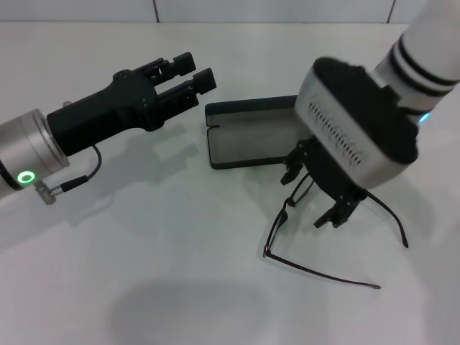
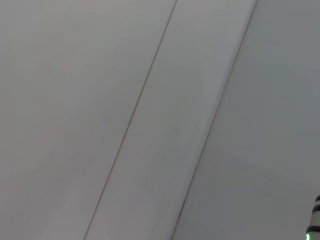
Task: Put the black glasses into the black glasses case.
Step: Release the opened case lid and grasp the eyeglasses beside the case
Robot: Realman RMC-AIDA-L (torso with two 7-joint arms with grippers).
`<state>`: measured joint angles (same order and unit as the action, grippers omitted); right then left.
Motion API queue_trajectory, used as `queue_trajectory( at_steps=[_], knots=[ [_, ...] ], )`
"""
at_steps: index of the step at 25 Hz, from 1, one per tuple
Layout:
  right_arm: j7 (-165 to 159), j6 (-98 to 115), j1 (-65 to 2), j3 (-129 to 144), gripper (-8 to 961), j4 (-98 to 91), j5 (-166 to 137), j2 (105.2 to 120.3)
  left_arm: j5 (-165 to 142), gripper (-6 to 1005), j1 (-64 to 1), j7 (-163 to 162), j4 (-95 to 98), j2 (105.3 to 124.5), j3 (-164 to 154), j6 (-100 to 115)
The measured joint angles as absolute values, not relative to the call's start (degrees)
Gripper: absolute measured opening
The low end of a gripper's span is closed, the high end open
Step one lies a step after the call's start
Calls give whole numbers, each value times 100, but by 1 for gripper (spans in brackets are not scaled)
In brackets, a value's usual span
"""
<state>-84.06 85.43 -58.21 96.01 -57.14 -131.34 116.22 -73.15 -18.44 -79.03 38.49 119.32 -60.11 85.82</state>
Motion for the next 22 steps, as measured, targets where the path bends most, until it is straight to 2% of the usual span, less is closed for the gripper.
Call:
queue_trajectory(
  at_steps=[5, 18, 22],
  knots=[
    [-8553, 8065, -5868, 10192, 854, -5710, -13100, 11625, -7324, 614, -1837, -7832, 3761, 11940, -6008, 8587],
    [-8808, 7047, -6132, 11419, 583, -5312, -12686, 11628, -7326, 614, -1881, -7750, 3658, 11935, -6002, 8587],
    [-8810, 7018, -6097, 11442, 444, -5318, -12664, 11628, -7326, 613, -1892, -7749, 3621, 11933, -6003, 8582]
  ],
)
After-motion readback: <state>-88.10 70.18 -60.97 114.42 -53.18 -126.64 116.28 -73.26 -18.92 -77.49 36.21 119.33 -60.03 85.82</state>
